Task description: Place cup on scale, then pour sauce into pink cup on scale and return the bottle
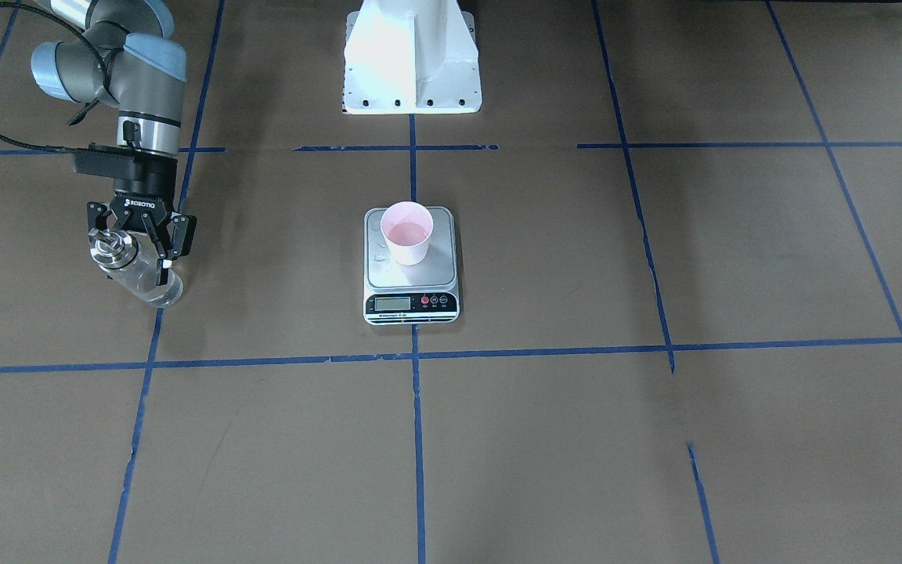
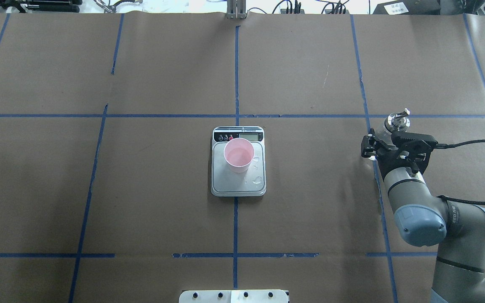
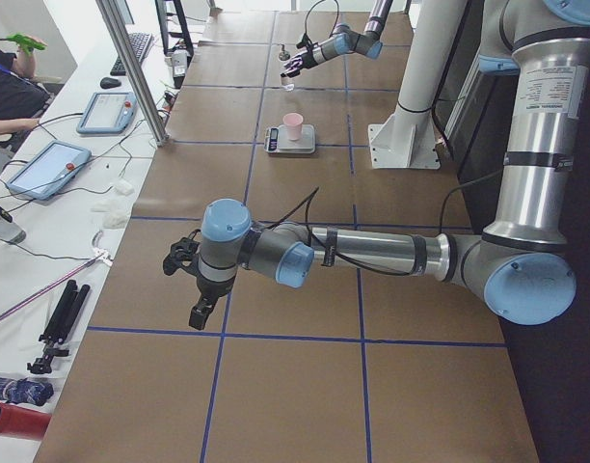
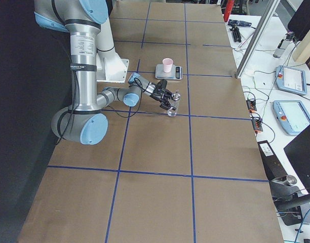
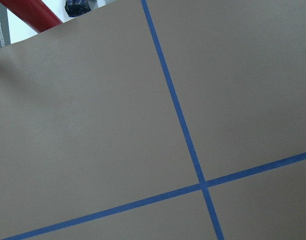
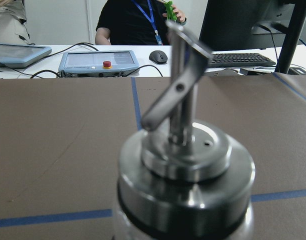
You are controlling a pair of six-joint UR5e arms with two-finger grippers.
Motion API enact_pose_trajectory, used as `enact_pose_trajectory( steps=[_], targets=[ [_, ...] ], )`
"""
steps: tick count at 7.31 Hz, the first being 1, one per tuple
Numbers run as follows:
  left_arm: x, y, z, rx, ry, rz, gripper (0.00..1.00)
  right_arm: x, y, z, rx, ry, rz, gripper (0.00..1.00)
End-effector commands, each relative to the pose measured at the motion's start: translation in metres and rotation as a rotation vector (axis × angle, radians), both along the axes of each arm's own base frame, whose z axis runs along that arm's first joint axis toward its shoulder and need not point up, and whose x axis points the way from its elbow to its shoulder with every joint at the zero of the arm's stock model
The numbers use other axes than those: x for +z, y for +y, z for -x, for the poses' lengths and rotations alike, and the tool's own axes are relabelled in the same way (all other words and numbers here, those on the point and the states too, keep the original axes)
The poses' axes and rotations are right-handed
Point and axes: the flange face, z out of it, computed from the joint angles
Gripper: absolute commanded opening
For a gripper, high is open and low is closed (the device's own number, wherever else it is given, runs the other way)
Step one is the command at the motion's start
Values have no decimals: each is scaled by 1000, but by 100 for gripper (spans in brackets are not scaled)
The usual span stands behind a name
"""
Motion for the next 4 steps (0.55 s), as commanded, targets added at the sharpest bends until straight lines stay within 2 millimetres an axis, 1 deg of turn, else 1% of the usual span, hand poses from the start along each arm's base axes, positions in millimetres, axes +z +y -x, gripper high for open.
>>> enact_pose_trajectory(
  steps=[1,2,4],
  targets=[
    [-1,-1,0,-1,0,-1,100,0,1,0,-5,-3,4,15],
    [-2,-2,0,-1,-1,-3,100,1,1,0,-6,-3,6,18],
    [-2,-2,0,-1,0,-3,100,0,1,0,-4,-7,7,43]
  ],
)
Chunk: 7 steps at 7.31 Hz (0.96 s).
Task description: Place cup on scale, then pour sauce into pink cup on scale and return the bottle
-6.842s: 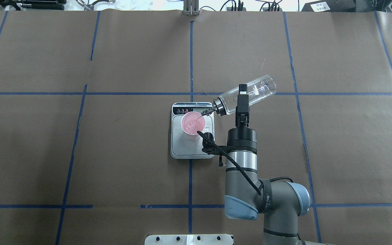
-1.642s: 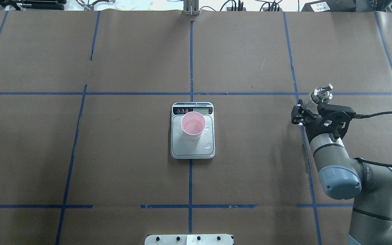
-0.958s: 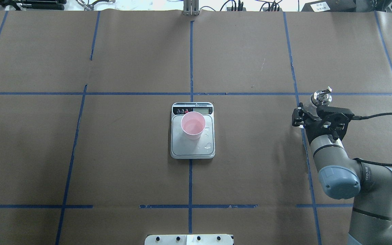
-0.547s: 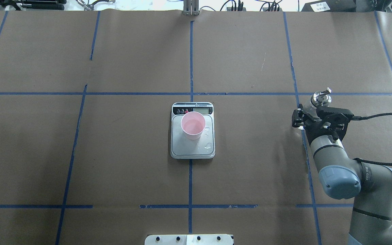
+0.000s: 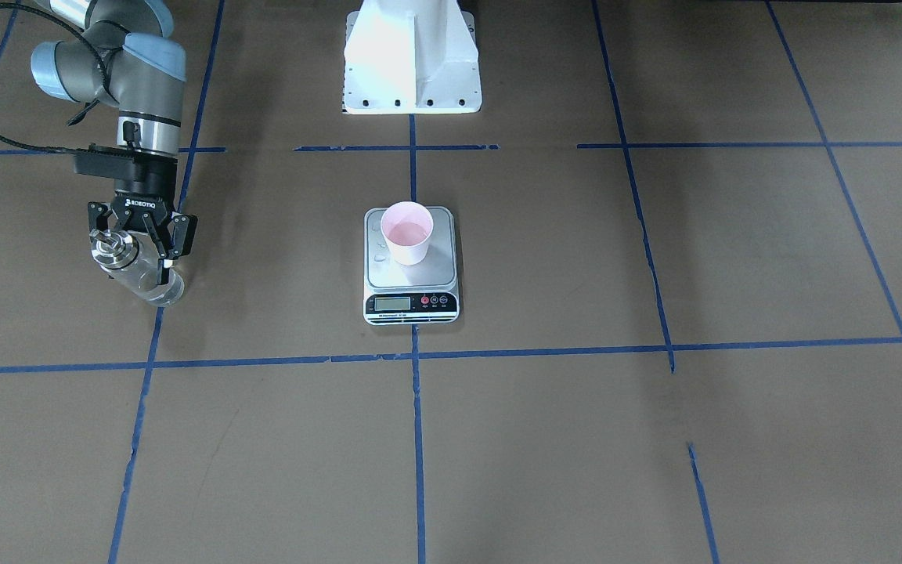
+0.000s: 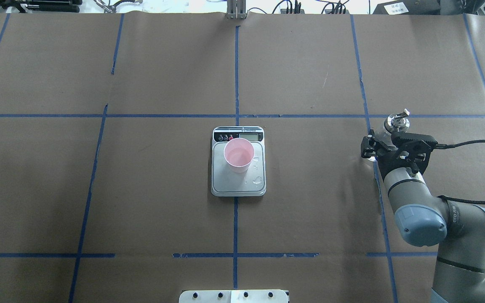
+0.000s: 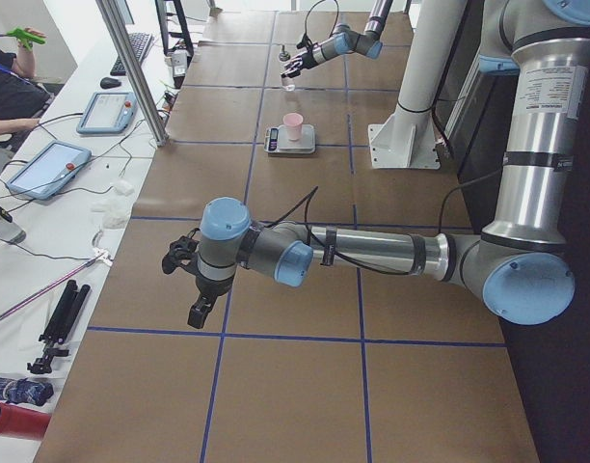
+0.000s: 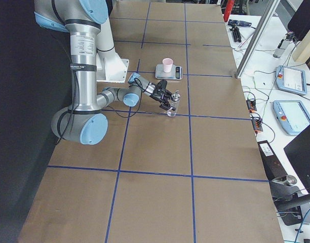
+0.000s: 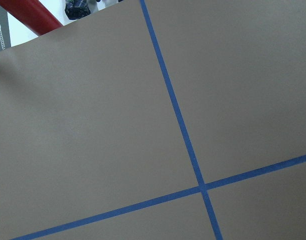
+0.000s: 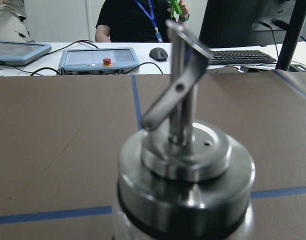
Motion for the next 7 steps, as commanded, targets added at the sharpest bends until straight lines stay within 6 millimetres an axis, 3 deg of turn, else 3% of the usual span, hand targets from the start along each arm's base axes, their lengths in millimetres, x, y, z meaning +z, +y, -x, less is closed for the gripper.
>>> enact_pose_trajectory(
  steps=[1,3,4,7],
  targets=[
    [0,0,0,0,0,0,100,-1,0,0,1,-4,0,43],
    [-1,-1,0,0,-1,-2,100,-3,0,0,2,-10,-1,44],
    [-1,-1,0,0,0,-2,100,-1,0,0,0,-5,1,99],
    [-1,-1,0,0,0,-2,100,-2,0,-1,1,-10,1,100]
  ],
)
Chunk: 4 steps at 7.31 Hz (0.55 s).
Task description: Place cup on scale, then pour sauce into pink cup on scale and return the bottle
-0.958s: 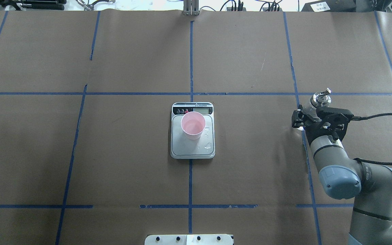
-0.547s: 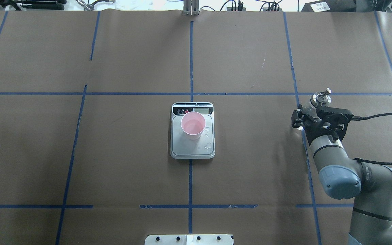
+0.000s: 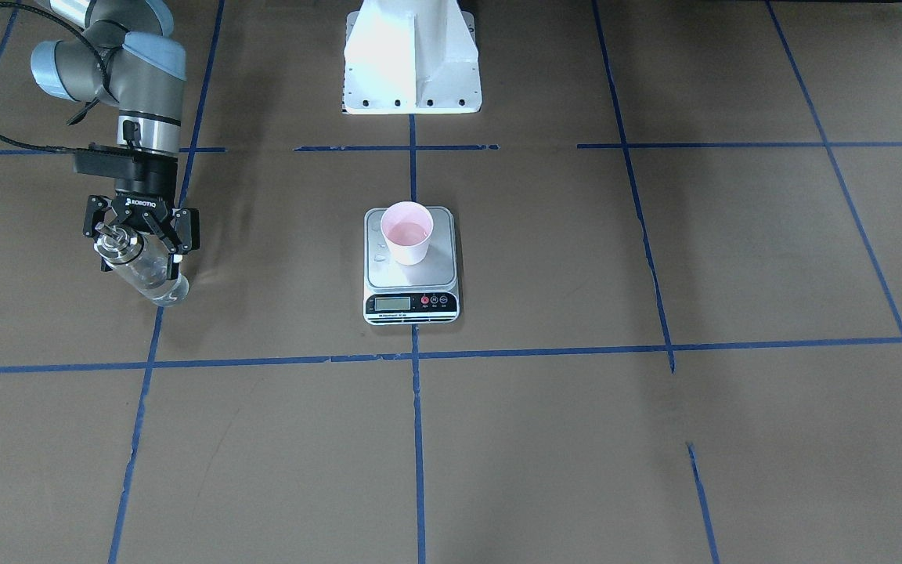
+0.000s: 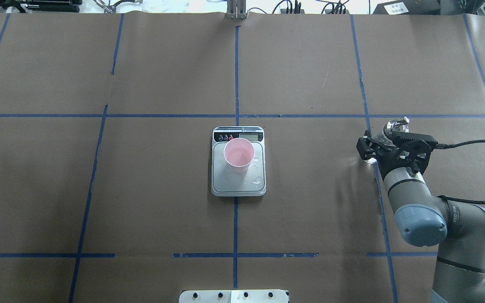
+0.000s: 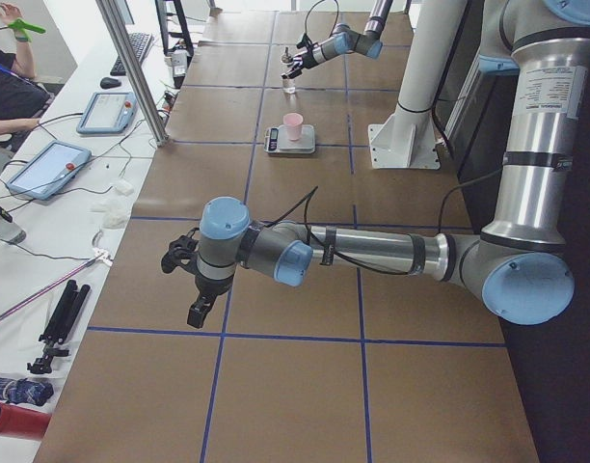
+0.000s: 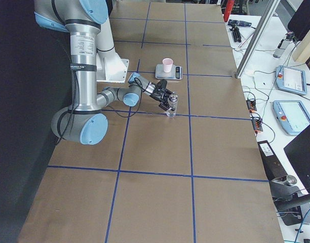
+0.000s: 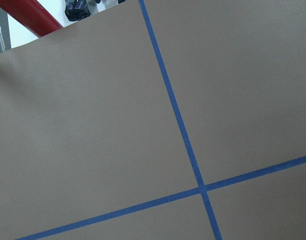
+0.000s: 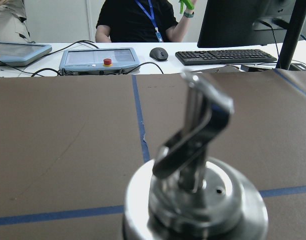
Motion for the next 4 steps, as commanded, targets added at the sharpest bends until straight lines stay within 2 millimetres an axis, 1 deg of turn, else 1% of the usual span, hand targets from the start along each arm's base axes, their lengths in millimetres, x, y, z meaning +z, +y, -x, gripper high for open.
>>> enact_pose_trajectory(
  steps=[1,2,3,4],
  targets=[
    [0,0,0,0,0,0,100,0,1,-2,0,-1,0,100],
    [-1,0,0,0,-1,-2,100,0,2,-2,-2,-1,0,100],
    [-1,0,0,0,-1,-2,100,5,8,-2,-11,5,2,100],
    [-2,-1,0,0,0,-3,100,5,19,-2,-27,9,-3,100]
  ],
)
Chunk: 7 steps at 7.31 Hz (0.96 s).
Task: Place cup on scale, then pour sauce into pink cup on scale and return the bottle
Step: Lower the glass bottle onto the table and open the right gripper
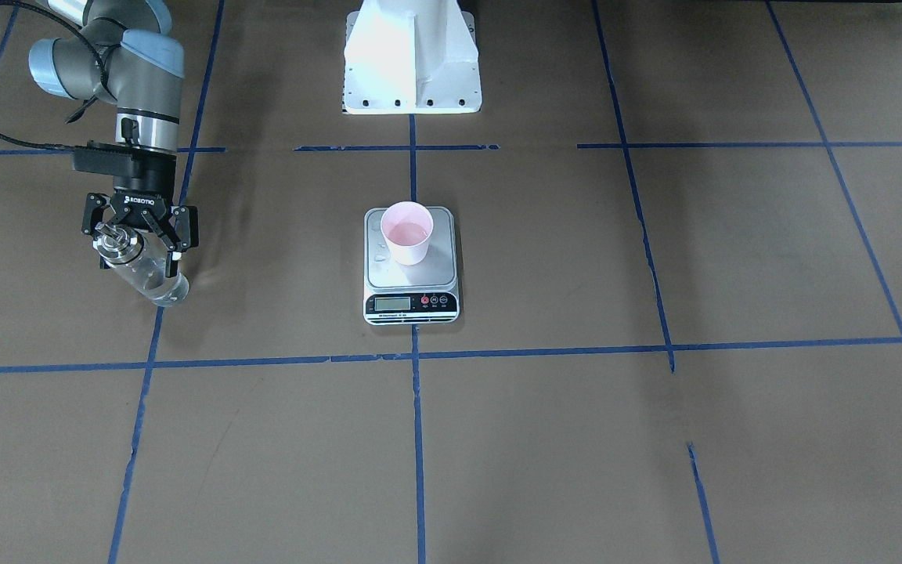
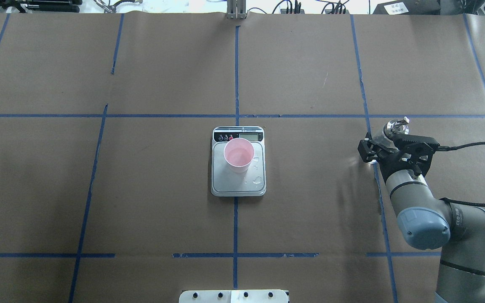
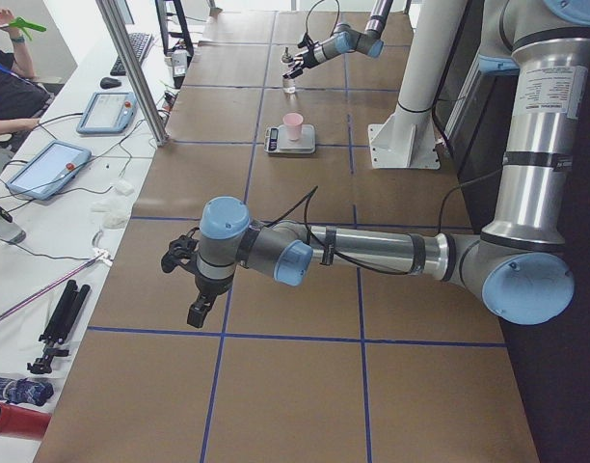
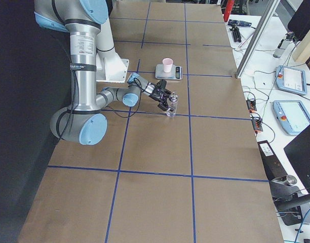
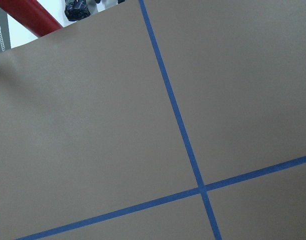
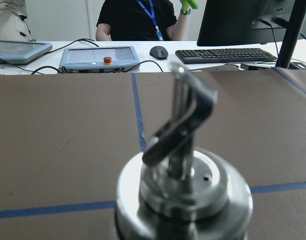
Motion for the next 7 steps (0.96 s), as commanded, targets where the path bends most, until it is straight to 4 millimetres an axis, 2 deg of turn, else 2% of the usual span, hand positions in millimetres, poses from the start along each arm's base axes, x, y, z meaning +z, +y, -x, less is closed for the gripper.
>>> enact_pose_trajectory(
  steps=[1,3,4,5,6,7],
  targets=[
    [-1,0,0,0,0,-1,100,-2,25,-7,-37,2,-5,100],
    [-4,1,0,0,1,-7,100,7,51,-20,-74,31,-13,100],
    [-5,2,0,0,1,-9,100,0,57,-26,-81,33,-17,100],
    [-5,2,0,0,1,-9,100,-34,65,-49,-109,76,24,100],
    [-5,2,0,0,1,-9,100,-77,72,-71,-131,153,73,100],
    [-4,2,0,0,1,-7,100,-113,81,-93,-168,158,123,100]
  ],
)
